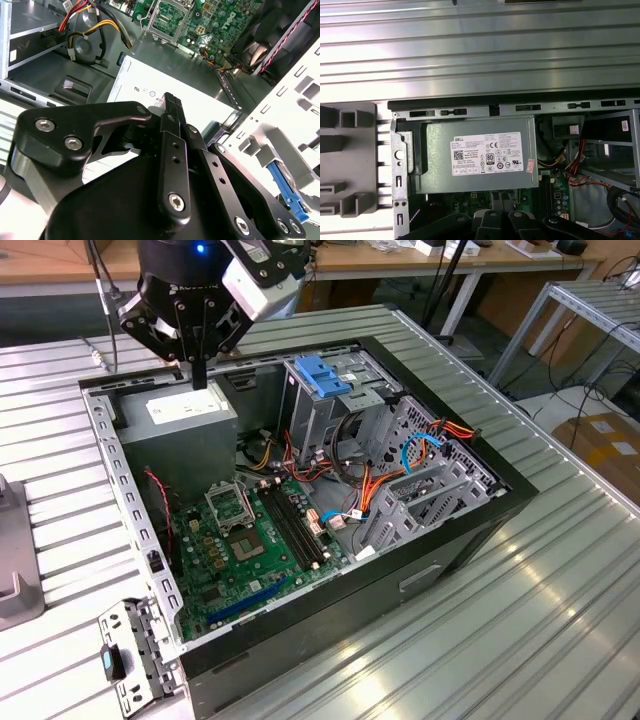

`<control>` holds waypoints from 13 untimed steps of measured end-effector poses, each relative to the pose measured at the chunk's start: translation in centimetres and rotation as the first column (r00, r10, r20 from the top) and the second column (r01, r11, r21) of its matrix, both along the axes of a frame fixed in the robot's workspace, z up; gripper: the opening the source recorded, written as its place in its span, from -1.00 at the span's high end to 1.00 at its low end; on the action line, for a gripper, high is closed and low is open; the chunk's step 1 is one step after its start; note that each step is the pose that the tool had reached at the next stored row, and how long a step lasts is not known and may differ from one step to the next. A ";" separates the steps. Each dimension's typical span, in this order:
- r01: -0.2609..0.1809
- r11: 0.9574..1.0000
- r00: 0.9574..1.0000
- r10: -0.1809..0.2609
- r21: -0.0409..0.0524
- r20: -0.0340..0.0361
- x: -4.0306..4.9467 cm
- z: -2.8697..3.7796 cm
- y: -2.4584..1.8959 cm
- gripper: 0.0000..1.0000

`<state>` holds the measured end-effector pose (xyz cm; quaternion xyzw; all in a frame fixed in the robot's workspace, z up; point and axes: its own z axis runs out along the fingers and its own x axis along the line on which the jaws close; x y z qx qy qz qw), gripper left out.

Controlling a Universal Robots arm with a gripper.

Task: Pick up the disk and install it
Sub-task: 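Reach for the disk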

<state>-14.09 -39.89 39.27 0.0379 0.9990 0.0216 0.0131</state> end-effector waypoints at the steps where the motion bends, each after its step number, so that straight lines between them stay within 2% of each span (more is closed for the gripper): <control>1: 0.000 1.000 1.000 0.000 0.000 0.000 -0.04 0.00 0.00 0.80; 13: 0.000 1.000 1.000 0.000 0.000 0.000 -0.57 0.00 0.00 0.80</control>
